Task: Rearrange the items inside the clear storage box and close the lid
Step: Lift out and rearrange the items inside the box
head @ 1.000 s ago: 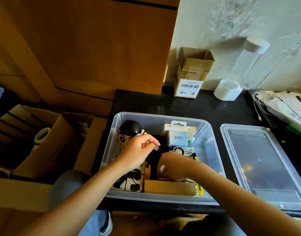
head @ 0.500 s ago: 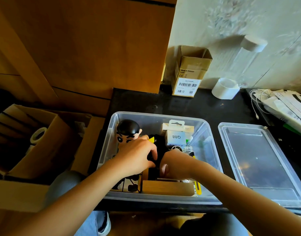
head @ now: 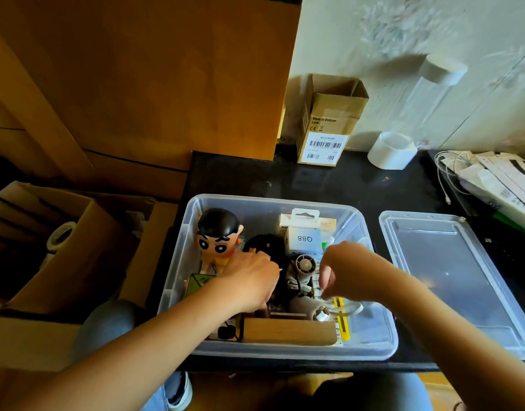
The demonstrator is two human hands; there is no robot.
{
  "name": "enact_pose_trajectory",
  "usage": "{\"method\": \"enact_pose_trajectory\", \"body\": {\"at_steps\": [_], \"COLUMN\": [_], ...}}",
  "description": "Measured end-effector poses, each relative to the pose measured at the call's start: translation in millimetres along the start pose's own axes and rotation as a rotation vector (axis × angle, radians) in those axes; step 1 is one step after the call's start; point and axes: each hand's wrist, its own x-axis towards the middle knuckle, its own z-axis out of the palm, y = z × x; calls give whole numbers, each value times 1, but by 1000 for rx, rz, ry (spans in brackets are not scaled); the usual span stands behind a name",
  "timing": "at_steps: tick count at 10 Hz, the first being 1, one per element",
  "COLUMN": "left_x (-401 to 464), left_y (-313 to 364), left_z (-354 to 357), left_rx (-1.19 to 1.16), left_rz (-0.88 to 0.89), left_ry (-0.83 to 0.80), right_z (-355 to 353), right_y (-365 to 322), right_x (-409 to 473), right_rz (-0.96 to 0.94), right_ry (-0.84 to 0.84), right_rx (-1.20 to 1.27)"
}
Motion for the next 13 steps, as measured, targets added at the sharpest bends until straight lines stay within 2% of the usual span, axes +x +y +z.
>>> {"method": "enact_pose_trajectory", "body": {"at_steps": [1,3,6,8,10,13], "left_x": [4,7,7,9,8,10], "left_y": [-1,1,-4,-9,-14,-6], "left_z": [5,7,9,8,-3,-2], "left_rx": [3,-42,-87,-215,-382,-369], "left_rz": [-12,-5,57,97,97,109], "left_ry": [-31,-56,-36,-71,-15,-39], "right_z": [13,29,29,29,24,25], "right_y": [0,1,-2,-7,-7,-11], "right_x": [-5,0,6,10,4,2], "right_rz": [15,-10,108,158,273,230], "right_ry": [-117,-221,-99,-149,-151,-132], "right_rx": [-18,41,275,219,441,315]}}
